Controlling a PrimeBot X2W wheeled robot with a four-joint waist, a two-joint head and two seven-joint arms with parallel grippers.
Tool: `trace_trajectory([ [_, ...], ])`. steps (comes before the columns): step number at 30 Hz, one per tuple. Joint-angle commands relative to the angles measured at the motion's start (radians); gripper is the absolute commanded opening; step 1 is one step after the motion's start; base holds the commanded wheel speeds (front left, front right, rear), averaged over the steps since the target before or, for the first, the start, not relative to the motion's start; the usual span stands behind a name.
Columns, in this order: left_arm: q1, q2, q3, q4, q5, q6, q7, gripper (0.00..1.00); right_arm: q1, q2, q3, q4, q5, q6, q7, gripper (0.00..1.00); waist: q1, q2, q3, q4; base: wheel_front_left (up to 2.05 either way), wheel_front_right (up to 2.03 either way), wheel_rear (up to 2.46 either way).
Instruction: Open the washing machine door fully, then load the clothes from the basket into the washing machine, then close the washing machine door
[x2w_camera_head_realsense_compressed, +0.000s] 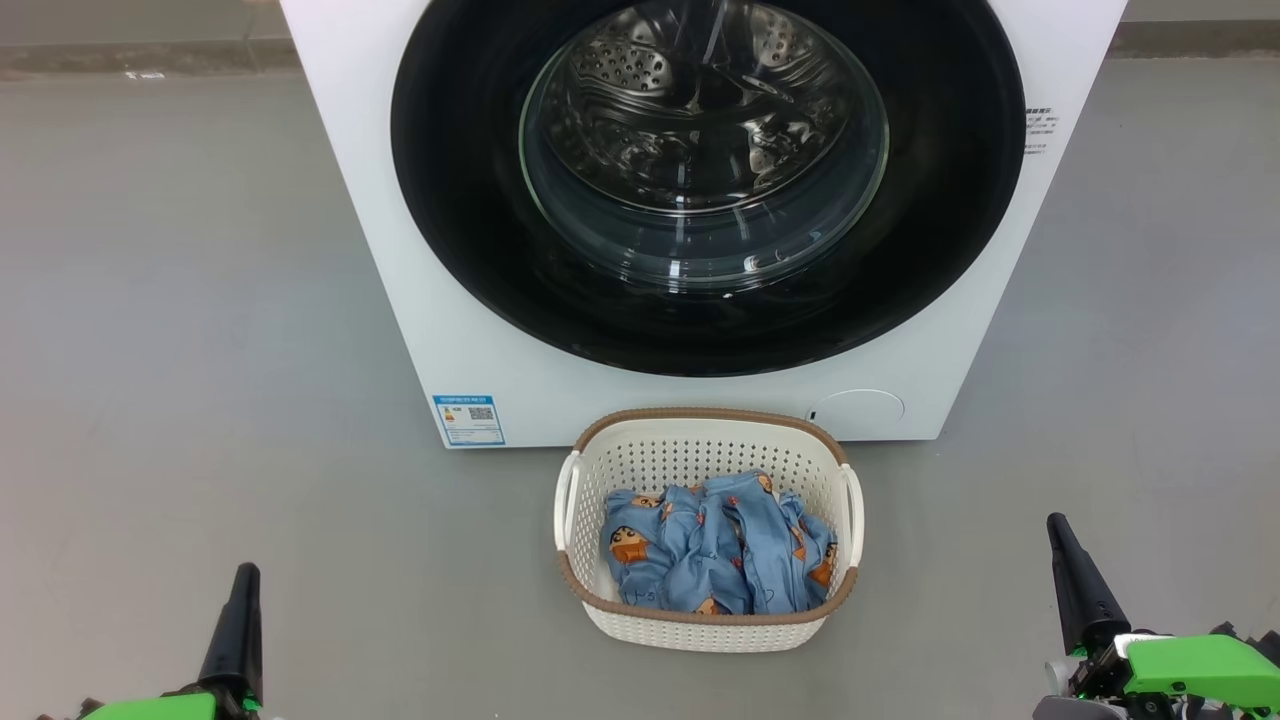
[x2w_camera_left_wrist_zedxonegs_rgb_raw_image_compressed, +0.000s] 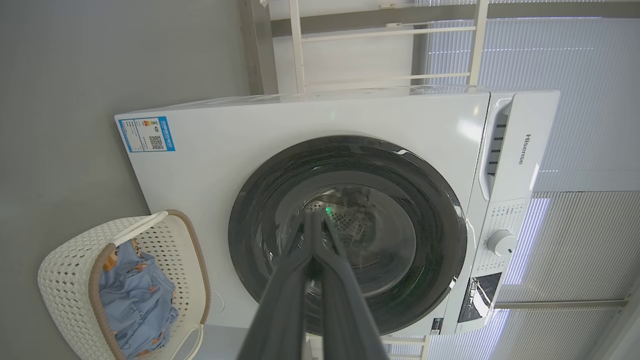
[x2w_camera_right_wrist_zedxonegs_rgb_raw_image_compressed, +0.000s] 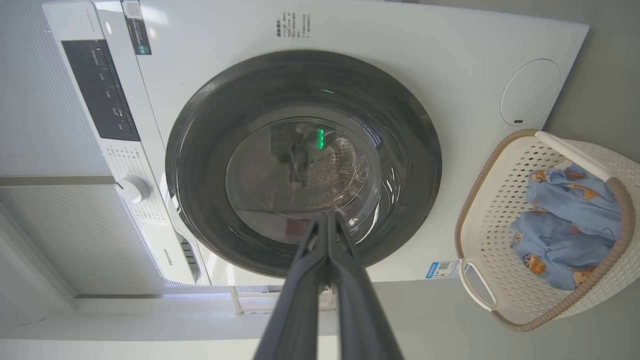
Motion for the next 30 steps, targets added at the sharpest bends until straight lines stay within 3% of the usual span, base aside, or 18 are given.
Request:
trace_trajectory([
  [1,-0.041,0.019,0.03,-0.02,0.005,-0.012,0.001,0.0,-0.043,-0.004,0.023,-0.023,-0.005,-0.001,0.009,0.0,0.0,0.0,0.0,0.0,0.0,0.0,0.0],
  [7,-0.041,0.019,0.03,-0.02,0.005,-0.012,0.001,0.0,-0.043,-0.004,0.023,-0.023,-0.005,-0.001,0.009,0.0,0.0,0.0,0.0,0.0,0.0,0.0,0.0],
  [8,0.0,0.0,0.0,0.0,0.0,0.0,0.0,1.0,0.0,0.0,0.0,0.0,0.0,0.0,0.0,1.0,0.0,0.0,0.0,0.0,0.0,0.0,0.0],
  [16,0.017,-0.009,-0.006,0.013,-0.007,0.0,-0.016,1.0,0.008,0.006,0.012,0.021,0.001,0.0,-0.016,1.0,0.0017,0.0,-0.001,0.001,0.0,0.0,0.0],
  [30,0.015,-0.006,-0.019,-0.024,-0.018,-0.001,-0.047,1.0,-0.009,0.004,0.045,-0.005,0.003,0.0,-0.044,1.0,0.0,0.0,0.002,0.004,0.0,0.0,0.0],
])
